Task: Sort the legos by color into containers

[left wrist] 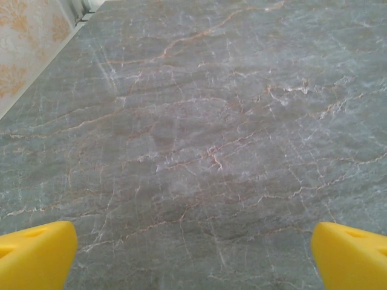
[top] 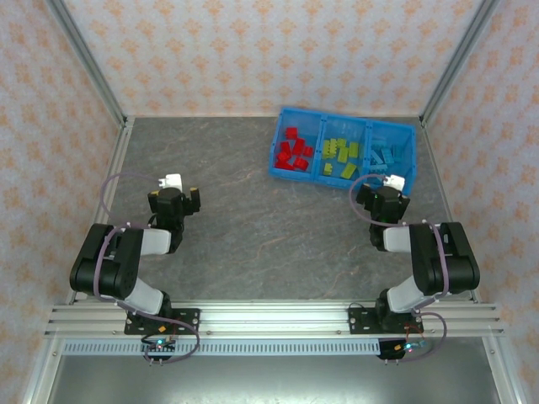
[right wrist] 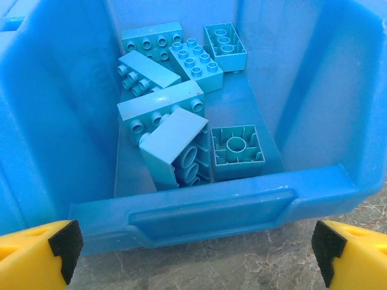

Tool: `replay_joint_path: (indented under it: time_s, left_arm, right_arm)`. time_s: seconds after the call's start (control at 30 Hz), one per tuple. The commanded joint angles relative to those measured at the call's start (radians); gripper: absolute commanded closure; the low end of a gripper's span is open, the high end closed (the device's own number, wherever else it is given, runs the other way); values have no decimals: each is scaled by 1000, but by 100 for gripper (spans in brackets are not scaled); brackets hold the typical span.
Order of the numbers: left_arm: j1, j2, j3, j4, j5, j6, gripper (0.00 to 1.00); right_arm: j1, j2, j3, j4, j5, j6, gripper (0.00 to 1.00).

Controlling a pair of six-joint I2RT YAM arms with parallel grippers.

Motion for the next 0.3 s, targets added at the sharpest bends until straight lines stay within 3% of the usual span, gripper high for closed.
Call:
replay_joint_path:
  time_s: [0.0, 0.27]
  left_arm:
    - [7, -18, 28, 15, 27, -13, 0]
    - [7, -17, 28, 18, 29, -11, 0]
  right_arm:
    - [5, -6, 20, 26, -14, -16, 1]
    - [4, -11, 15, 31, -9, -12, 1]
